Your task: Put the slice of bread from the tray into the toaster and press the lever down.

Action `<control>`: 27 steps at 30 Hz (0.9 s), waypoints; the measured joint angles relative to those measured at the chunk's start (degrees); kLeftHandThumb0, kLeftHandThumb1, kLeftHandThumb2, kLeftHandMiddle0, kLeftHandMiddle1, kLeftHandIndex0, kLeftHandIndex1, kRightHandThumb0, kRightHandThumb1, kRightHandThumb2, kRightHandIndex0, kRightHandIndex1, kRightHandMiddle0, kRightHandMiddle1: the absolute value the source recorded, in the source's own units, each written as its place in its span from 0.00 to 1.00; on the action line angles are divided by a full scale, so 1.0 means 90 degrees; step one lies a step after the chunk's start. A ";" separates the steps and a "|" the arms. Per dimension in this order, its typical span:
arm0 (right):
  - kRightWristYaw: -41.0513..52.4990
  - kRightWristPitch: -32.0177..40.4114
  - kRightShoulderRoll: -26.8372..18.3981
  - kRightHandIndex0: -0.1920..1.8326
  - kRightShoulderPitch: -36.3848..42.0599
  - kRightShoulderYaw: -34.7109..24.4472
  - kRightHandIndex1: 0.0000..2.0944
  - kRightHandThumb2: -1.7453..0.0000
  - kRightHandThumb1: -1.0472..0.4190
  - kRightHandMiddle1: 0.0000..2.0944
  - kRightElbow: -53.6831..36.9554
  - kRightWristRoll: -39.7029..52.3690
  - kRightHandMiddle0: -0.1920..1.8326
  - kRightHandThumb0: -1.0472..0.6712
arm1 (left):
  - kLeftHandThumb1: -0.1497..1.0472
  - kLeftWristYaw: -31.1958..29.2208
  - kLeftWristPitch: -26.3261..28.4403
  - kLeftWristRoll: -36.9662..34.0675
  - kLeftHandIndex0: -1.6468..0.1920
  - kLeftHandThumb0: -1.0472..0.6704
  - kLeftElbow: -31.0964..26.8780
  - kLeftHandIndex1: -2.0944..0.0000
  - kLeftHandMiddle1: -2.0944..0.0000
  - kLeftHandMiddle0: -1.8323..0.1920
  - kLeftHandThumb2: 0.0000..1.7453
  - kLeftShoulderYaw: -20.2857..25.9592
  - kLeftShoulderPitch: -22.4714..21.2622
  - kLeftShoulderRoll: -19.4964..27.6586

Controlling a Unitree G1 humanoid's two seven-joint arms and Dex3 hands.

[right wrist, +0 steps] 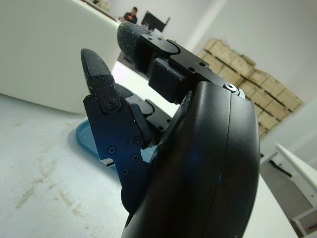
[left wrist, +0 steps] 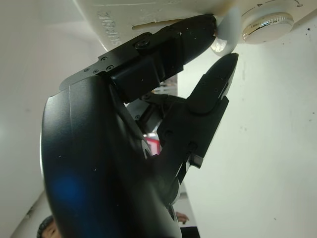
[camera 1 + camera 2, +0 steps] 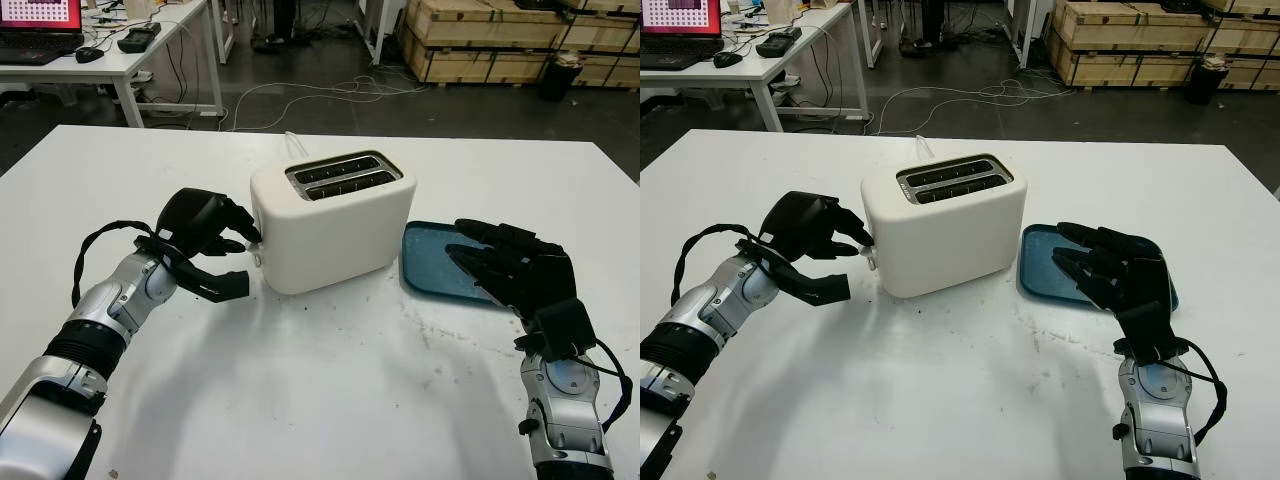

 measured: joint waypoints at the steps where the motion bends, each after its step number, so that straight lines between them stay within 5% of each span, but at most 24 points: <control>1: 0.0000 0.0000 0.0000 0.66 0.0000 -0.0001 0.00 1.00 0.16 0.00 0.0000 0.0000 0.63 0.40 | 0.77 0.0000 0.0000 0.0000 0.19 0.52 -0.0022 1.00 0.28 0.48 0.00 -0.0023 -0.0003 0.0012; 7: 0.0000 -0.0037 0.0000 0.66 -0.0001 -0.0017 0.00 1.00 0.17 0.00 0.0005 0.0000 0.63 0.40 | 0.81 0.0004 0.0095 -0.0155 0.20 0.50 -0.0364 1.00 0.27 0.49 0.01 0.0034 0.0191 0.0053; 9: -0.0011 -0.0048 0.0000 0.66 -0.0004 -0.0016 0.00 1.00 0.17 0.00 0.0010 -0.0028 0.62 0.40 | 0.82 0.0055 0.0174 -0.0333 0.23 0.44 -0.0648 1.00 0.35 0.48 0.01 0.0195 0.0443 0.0052; 27: 0.0026 -0.0055 0.0048 0.62 -0.0466 0.0186 0.00 1.00 0.18 0.00 0.0720 -0.0006 0.57 0.35 | 0.89 -0.0872 0.2270 -0.2022 0.37 0.38 -0.5310 1.00 0.41 0.57 0.02 0.2568 0.2978 -0.0601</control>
